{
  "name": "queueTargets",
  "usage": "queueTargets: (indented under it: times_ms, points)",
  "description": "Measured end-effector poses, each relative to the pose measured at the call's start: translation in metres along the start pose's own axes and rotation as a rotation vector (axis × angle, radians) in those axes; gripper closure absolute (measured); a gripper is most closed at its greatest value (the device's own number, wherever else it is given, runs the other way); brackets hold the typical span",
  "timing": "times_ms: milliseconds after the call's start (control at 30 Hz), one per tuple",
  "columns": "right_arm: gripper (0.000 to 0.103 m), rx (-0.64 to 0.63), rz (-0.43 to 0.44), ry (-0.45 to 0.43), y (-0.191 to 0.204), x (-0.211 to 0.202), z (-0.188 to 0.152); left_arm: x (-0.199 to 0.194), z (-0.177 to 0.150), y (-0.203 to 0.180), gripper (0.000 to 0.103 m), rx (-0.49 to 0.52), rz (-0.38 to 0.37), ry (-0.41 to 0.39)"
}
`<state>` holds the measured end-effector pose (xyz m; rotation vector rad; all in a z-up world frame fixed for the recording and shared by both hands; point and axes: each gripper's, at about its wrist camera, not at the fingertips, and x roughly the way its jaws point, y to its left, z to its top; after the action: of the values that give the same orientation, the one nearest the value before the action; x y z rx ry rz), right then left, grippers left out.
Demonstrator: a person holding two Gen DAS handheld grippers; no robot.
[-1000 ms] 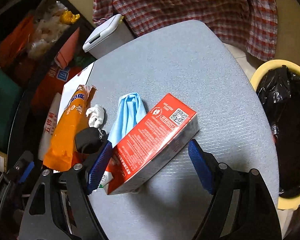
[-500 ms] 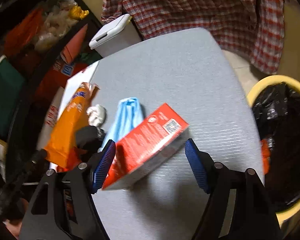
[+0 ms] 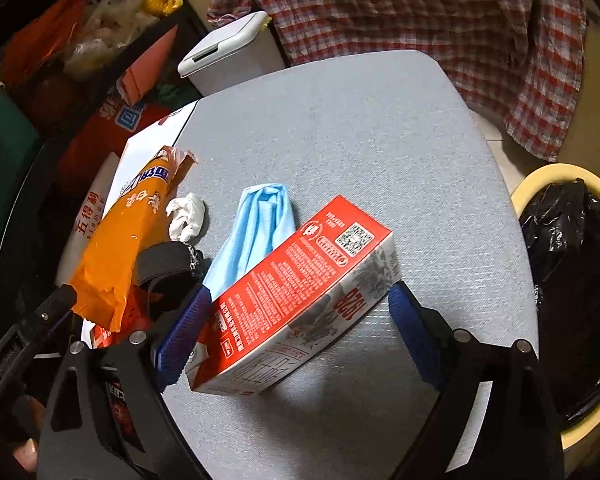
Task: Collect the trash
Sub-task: 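Close the left tool on the orange snack bag while the right tool grasps the milk carton, then carry the orange bag and milk carton in both tools over the yellow bin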
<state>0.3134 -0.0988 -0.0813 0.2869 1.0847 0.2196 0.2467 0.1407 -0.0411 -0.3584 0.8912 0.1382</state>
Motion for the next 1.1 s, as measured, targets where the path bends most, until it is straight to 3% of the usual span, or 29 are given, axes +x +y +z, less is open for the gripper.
queueTargets:
  times_ms: [100, 267, 467, 667, 767, 900, 1100]
  points:
    - [0.015, 0.007, 0.032, 0.027, 0.005, 0.005, 0.002, 0.002, -0.001, -0.004, 0.056, 0.002, 0.001, 0.004]
    - [0.015, -0.014, -0.021, 0.067, 0.01, 0.016, -0.003, 0.004, -0.001, -0.01, 0.056, 0.016, 0.009, 0.002]
    - [0.019, -0.044, -0.098, 0.044, -0.002, -0.004, -0.004, 0.007, -0.001, -0.007, 0.056, 0.009, 0.02, 0.011]
    - [0.022, -0.091, -0.127, 0.071, -0.011, -0.013, -0.016, 0.007, -0.001, -0.006, 0.088, 0.02, 0.032, 0.013]
    - [0.029, -0.125, -0.155, 0.08, -0.011, -0.017, -0.021, 0.007, 0.0, -0.006, 0.097, 0.027, 0.041, 0.008]
    - [0.06, -0.132, -0.156, 0.079, -0.014, -0.023, -0.025, 0.001, 0.001, -0.006, 0.1, 0.032, 0.045, -0.01]
    - [0.064, -0.163, -0.153, 0.026, -0.017, -0.043, -0.027, -0.011, 0.004, -0.008, 0.101, 0.043, 0.039, -0.045]
